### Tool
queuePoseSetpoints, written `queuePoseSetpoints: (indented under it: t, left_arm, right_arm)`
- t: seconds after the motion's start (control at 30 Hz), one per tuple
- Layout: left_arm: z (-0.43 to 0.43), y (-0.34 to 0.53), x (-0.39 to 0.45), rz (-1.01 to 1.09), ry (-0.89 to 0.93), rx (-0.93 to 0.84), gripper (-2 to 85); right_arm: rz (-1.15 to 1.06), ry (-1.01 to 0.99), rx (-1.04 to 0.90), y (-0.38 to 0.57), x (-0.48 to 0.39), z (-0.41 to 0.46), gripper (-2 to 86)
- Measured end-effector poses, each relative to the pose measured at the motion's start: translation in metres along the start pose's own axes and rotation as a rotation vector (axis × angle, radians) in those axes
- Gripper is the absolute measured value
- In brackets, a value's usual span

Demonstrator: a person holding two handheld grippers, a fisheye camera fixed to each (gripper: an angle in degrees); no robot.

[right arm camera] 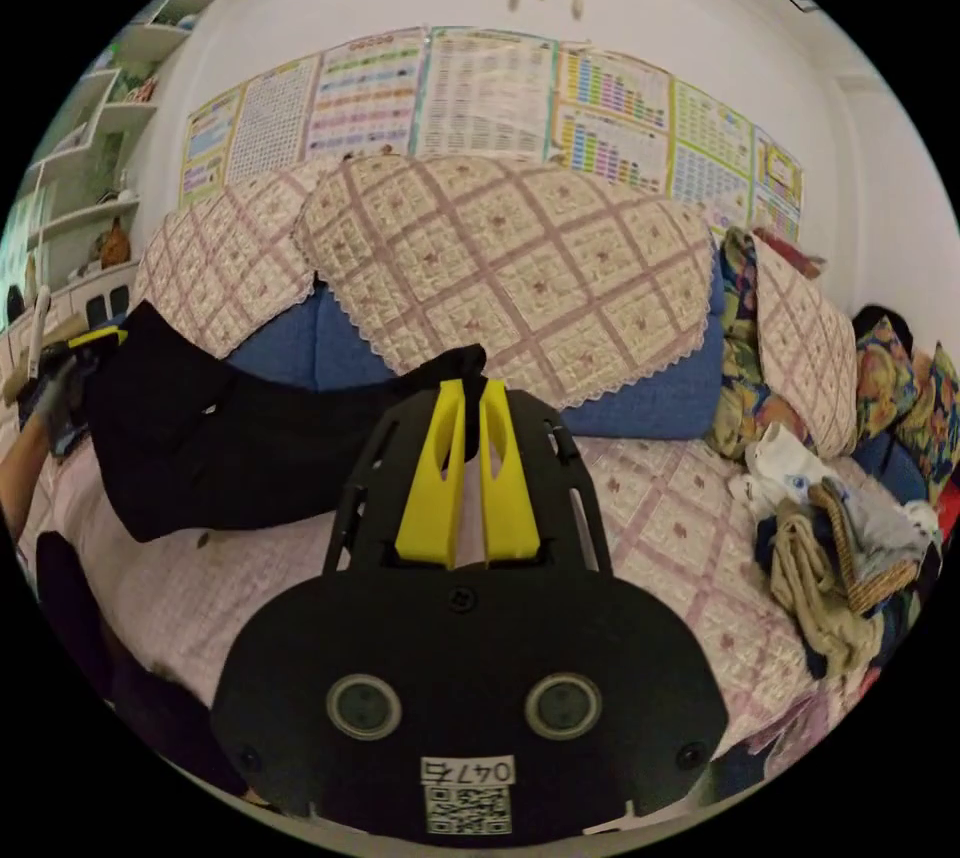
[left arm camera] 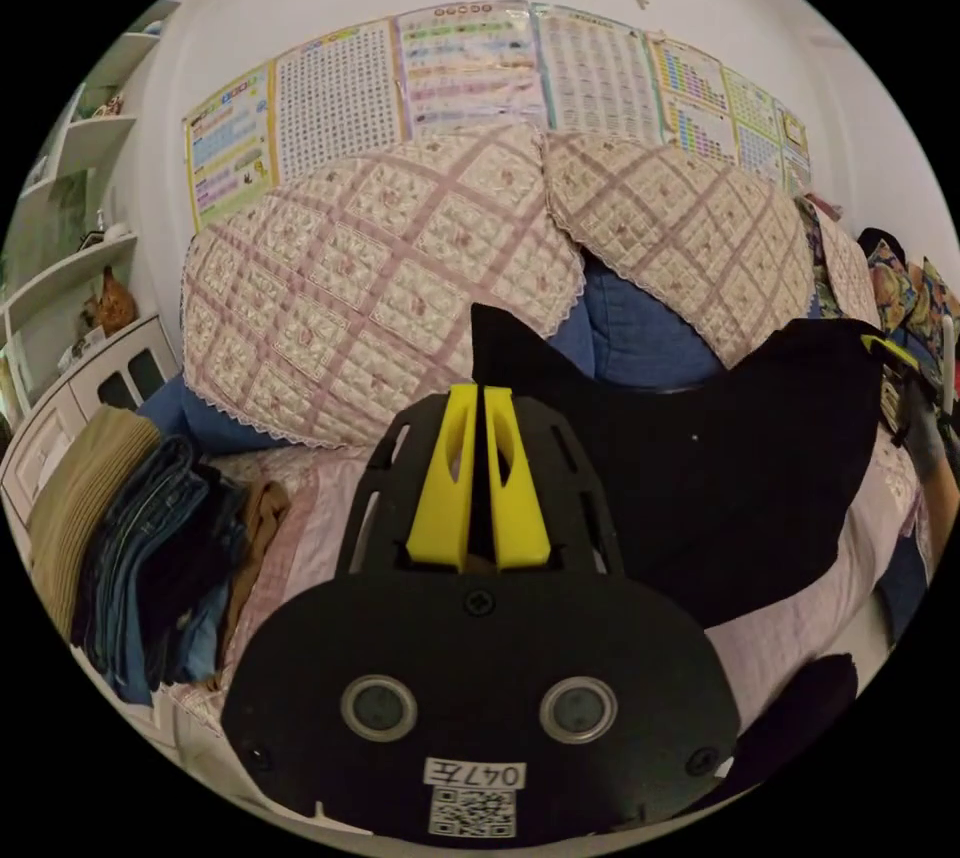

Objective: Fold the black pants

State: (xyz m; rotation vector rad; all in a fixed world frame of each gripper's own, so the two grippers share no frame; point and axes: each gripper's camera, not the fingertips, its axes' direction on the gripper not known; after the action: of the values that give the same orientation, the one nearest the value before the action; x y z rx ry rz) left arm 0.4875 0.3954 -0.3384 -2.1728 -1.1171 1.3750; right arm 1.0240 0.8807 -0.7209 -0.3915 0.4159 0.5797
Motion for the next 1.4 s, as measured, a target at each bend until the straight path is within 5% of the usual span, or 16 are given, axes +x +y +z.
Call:
queuePoseSetpoints:
  t: [0.2, 0.27, 0.37, 0.6, 0.8, 1.0, 1.17, 1.4]
  left_arm:
    - [0.167, 0.004, 0.039, -0.01, 0.078, -0.341, 2.0]
    - [0.201, 0.021, 0.041, -0.078, 0.081, -0.422, 4.8]
    - [0.197, 0.031, 0.046, -0.13, 0.121, -0.365, 10.4]
    - [0.137, 0.031, 0.249, 0.49, 0.389, -0.226, 11.9]
    - [0.181, 0.073, 0.353, 0.637, 0.343, -0.28, 12.6]
    - [0.24, 0.089, 0.329, 0.479, 0.394, -0.423, 9.5]
    - [0.231, 0.103, 0.297, 0.457, 0.337, -0.347, 2.9]
    - [0.188, 0.108, 0.069, -0.017, 0.358, -0.15, 1.2]
  right_arm:
    - [0.221, 0.046, -0.212, 0.08, 0.058, 0.087, -0.4]
    - [0.311, 0.07, -0.438, 0.118, 0.077, 0.129, 0.8]
    - [0.397, -0.011, -0.477, 0.148, 0.098, 0.141, 4.3]
    - [0.406, -0.12, -0.515, 0.179, 0.106, 0.173, 4.2]
    - [0.339, -0.032, -0.53, 0.191, 0.095, 0.195, 3.0]
    - [0.444, -0.133, -0.501, 0.214, 0.118, 0.213, 2.7]
    - [0.46, -0.15, -0.494, 0.222, 0.12, 0.229, 2.5]
    - [0.474, -0.169, -0.492, 0.225, 0.119, 0.249, 2.3]
